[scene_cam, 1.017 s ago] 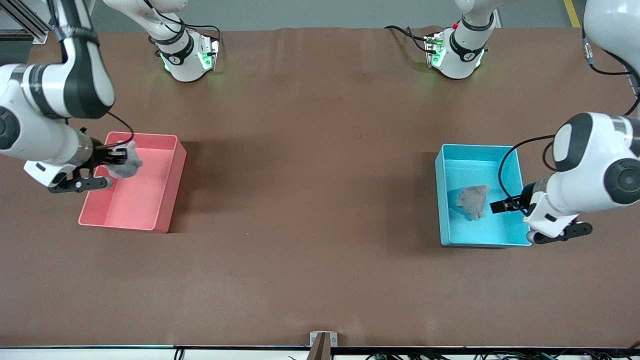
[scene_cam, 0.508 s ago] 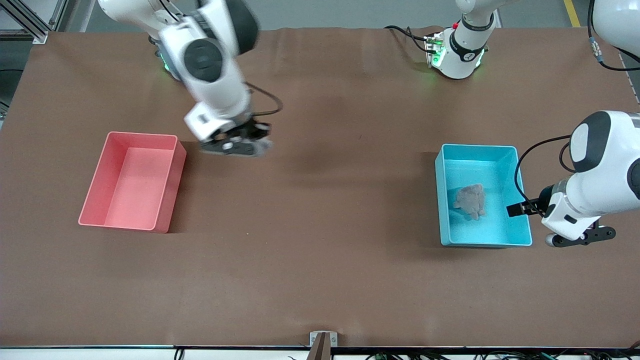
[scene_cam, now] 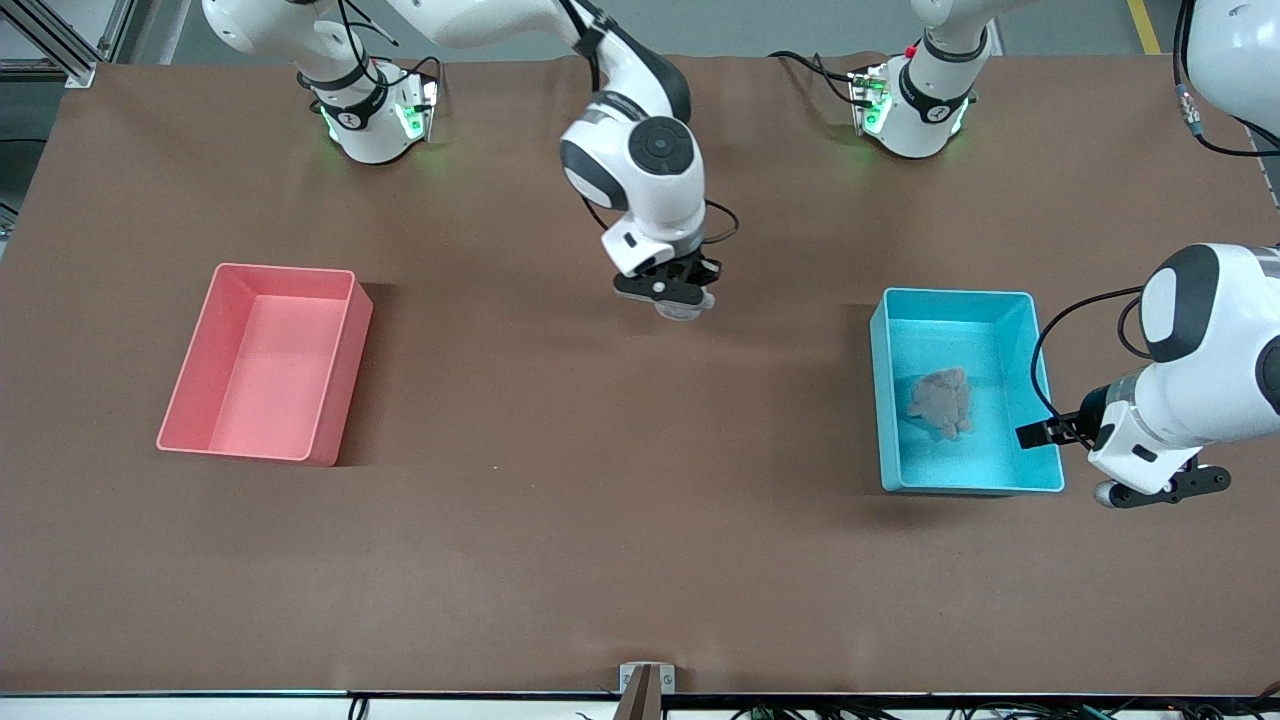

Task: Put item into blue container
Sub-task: 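Drop the plush into the blue box while the right gripper carries plush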

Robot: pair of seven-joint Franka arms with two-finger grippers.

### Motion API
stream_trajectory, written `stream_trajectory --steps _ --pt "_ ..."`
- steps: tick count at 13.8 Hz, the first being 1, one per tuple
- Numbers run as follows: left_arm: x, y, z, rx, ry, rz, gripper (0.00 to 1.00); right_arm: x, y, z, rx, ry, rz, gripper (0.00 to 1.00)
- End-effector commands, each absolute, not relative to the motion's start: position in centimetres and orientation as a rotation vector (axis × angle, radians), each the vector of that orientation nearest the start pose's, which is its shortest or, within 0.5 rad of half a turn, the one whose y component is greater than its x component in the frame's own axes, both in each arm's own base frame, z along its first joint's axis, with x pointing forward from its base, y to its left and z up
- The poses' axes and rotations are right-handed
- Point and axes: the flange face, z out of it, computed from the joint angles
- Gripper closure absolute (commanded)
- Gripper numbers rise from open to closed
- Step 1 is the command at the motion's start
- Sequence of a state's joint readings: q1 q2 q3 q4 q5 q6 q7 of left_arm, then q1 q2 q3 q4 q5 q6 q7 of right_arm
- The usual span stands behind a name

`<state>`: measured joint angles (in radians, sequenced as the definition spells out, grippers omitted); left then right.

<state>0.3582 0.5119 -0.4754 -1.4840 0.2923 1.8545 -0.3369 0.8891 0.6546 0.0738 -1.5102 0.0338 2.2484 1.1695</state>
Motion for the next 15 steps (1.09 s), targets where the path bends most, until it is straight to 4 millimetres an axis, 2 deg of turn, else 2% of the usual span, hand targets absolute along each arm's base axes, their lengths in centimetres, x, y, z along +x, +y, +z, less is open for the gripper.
stream_trajectory --steps 1,3,4,5,7,8,9,11,13,15 --pt "67.6 -2.5 43.1 -3.037 -0.204 0.055 0.0 42.6 60.0 26.6 -2.969 0.383 -0.013 0.96" --pt "67.5 -3.4 44.0 -3.047 -0.183 0.038 0.0 41.8 60.5 24.8 -2.986 0.353 -0.012 0.91" --pt "67.3 -4.8 43.4 -3.056 -0.171 0.067 0.0 41.9 60.4 24.7 -2.989 0.351 -0.01 0.85" --pt "66.9 -5.6 42.3 -3.056 -0.176 0.111 0.0 42.0 60.3 24.8 -2.99 0.351 -0.013 0.73" --pt "66.4 -7.8 39.2 -3.045 -0.213 0.195 0.0 42.3 60.1 25.4 -2.985 0.367 -0.017 0.0" --pt "66.2 -9.4 38.4 -3.046 -0.196 0.216 0.0 42.5 60.0 25.8 -2.986 0.363 -0.02 0.0" --pt "65.8 -10.1 37.9 -3.042 -0.179 0.232 0.0 42.8 59.6 26.5 -2.987 0.372 -0.018 0.0" --pt "64.6 -13.7 37.9 -3.073 -0.135 0.254 0.0 42.6 58.7 30.0 -3.045 0.376 0.024 0.0" --pt "63.6 -17.8 37.9 -3.104 -0.176 0.283 0.0 42.9 56.3 35.4 -3.097 0.403 0.06 0.0" --pt "61.7 -23.5 37.4 -3.092 -0.24 0.314 0.0 42.9 52.7 41.1 -3.172 0.415 0.135 0.0"
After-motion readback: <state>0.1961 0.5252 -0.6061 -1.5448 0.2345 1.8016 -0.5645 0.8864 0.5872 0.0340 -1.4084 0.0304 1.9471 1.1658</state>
